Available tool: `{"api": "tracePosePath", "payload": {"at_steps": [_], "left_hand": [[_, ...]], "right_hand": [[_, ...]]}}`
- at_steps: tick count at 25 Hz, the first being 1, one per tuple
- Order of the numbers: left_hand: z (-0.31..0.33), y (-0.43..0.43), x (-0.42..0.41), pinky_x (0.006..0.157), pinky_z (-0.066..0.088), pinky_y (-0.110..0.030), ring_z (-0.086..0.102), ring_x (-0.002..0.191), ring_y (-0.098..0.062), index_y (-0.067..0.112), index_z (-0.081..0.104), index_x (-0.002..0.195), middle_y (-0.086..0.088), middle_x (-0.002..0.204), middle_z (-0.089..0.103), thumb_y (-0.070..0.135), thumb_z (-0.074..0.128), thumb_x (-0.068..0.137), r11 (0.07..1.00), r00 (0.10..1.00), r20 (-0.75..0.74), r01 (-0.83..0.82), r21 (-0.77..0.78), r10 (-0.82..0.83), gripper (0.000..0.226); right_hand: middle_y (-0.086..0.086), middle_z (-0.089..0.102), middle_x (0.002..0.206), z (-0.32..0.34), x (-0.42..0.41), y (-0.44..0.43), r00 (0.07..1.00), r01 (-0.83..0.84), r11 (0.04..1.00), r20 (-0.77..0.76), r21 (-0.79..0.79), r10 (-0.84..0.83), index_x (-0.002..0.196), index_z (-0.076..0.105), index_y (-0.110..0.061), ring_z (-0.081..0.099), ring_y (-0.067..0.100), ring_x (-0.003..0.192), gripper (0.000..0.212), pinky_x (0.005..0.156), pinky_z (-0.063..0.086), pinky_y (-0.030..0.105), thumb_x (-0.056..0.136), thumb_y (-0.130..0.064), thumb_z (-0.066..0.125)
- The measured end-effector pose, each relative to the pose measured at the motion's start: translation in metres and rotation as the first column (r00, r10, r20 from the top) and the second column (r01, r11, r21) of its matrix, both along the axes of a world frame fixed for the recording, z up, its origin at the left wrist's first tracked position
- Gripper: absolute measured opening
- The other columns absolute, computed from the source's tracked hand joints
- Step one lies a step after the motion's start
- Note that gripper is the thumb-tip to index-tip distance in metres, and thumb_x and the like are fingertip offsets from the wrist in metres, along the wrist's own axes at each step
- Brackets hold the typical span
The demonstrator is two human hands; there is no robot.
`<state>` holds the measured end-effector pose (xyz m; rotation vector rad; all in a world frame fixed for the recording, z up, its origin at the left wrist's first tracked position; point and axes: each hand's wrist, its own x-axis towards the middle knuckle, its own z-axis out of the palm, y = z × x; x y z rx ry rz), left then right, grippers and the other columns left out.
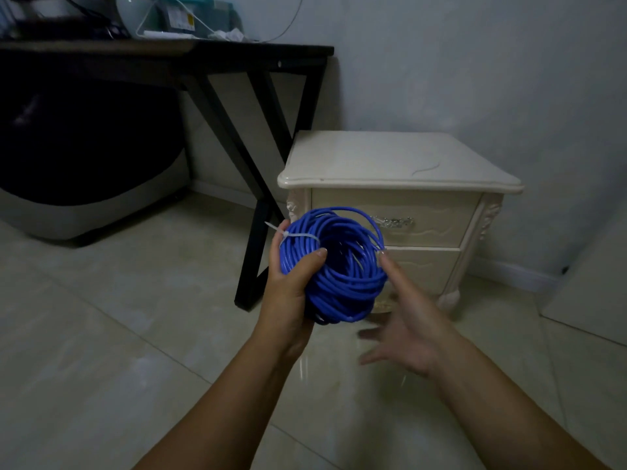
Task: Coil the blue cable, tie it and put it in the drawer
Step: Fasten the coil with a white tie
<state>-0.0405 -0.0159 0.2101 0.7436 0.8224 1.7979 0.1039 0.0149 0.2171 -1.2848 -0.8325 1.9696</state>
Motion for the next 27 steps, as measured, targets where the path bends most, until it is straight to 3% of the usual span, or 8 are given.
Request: {"api": "tracePosePath", "payload": {"at_steps": [2, 5, 11, 14, 17, 19, 22, 27], "left_hand": [[0.001, 0.002, 0.004, 0.079, 0.056, -0.034, 0.069, 0.091, -0.019, 0.03, 0.042, 0.141, -0.007, 0.109, 0.067, 0.006, 0.067, 0.076, 0.997, 0.997, 0.014, 0.074, 0.026, -0.075, 0.074], [-0.002, 0.0, 0.005, 0.083, 0.055, -0.034, 0.067, 0.095, -0.022, 0.02, 0.046, 0.14, -0.012, 0.103, 0.066, 0.006, 0.068, 0.073, 0.977, 0.976, -0.05, 0.209, -0.032, -0.21, 0.072], [0.007, -0.002, -0.038, 0.101, 0.047, -0.038, 0.052, 0.128, -0.017, 0.044, 0.045, 0.134, 0.003, 0.147, 0.047, 0.049, 0.084, 0.058, 0.927, 0.878, -0.334, 0.258, -0.27, -0.342, 0.086], [0.017, 0.001, -0.035, 0.111, 0.034, -0.038, 0.032, 0.135, -0.006, 0.05, 0.029, 0.142, 0.014, 0.155, 0.028, 0.042, 0.082, 0.067, 0.959, 0.606, -0.757, 0.037, -0.281, -0.245, 0.092], [0.015, 0.01, -0.016, 0.105, 0.04, -0.03, 0.035, 0.126, -0.001, 0.046, 0.016, 0.148, 0.016, 0.152, 0.024, 0.035, 0.082, 0.068, 0.973, 0.193, -0.953, 0.05, -0.226, -0.231, 0.104], [0.006, 0.018, -0.01, 0.099, 0.048, -0.03, 0.049, 0.118, -0.005, 0.042, 0.014, 0.15, 0.008, 0.144, 0.038, 0.032, 0.083, 0.065, 0.971, 0.099, -0.967, 0.058, -0.23, -0.235, 0.11], [-0.001, 0.033, -0.006, 0.091, 0.052, -0.031, 0.058, 0.104, -0.007, 0.032, 0.036, 0.142, 0.007, 0.124, 0.053, 0.021, 0.08, 0.063, 0.974, 0.153, -0.962, 0.0, -0.228, -0.226, 0.092], [-0.01, 0.057, -0.002, 0.069, 0.054, -0.03, 0.064, 0.077, -0.014, 0.022, 0.054, 0.105, 0.001, 0.09, 0.064, 0.006, 0.072, 0.069, 0.911, 0.506, -0.831, -0.185, -0.368, -0.233, 0.042]], "right_hand": [[0.018, 0.057, 0.134, -0.002, -0.007, -0.002, 0.943, -0.099, 0.991, -0.326, -0.088, 0.065, 0.131, 0.056, -0.026, 0.051, 0.046, 0.123, 0.065, 0.092, 0.034, 0.073, 0.074, -0.056, 0.068], [0.018, 0.07, 0.11, -0.006, -0.009, 0.006, 0.915, 0.077, 0.996, -0.393, -0.046, -0.089, 0.113, 0.066, -0.01, 0.065, 0.037, 0.102, 0.034, 0.093, 0.048, 0.059, 0.08, -0.014, 0.062], [0.008, 0.062, 0.076, -0.004, 0.022, 0.034, 0.967, 0.204, 0.908, 0.071, 0.366, -0.246, 0.094, 0.06, -0.008, 0.062, 0.018, 0.057, 0.024, 0.054, 0.05, 0.031, 0.078, 0.01, 0.057], [-0.008, 0.063, 0.093, 0.007, 0.025, 0.034, 0.811, -0.256, 0.696, 0.541, 0.67, -0.223, 0.117, 0.053, -0.034, 0.062, 0.01, 0.065, 0.06, 0.054, 0.048, 0.023, 0.074, 0.006, 0.063], [-0.017, 0.048, 0.115, 0.008, 0.015, 0.028, 0.551, -0.663, 0.491, 0.812, 0.566, -0.192, 0.139, 0.034, -0.043, 0.058, 0.011, 0.092, 0.084, 0.073, 0.049, 0.026, 0.072, -0.004, 0.069], [-0.014, 0.051, 0.113, 0.007, 0.009, 0.028, 0.525, -0.715, 0.454, 0.838, 0.531, -0.153, 0.142, 0.024, -0.044, 0.06, 0.013, 0.094, 0.093, 0.075, 0.052, 0.029, 0.071, -0.006, 0.071], [-0.009, 0.059, 0.102, 0.009, 0.003, 0.04, 0.47, -0.774, 0.372, 0.859, 0.512, -0.204, 0.142, 0.019, -0.043, 0.061, 0.012, 0.081, 0.093, 0.069, 0.052, 0.028, 0.072, -0.008, 0.07], [-0.008, 0.052, 0.123, 0.03, 0.001, 0.092, 0.489, -0.827, 0.305, 0.872, 0.473, -0.028, 0.143, 0.034, -0.034, 0.052, 0.011, 0.11, 0.08, 0.09, 0.046, 0.029, 0.076, -0.022, 0.075]]}}
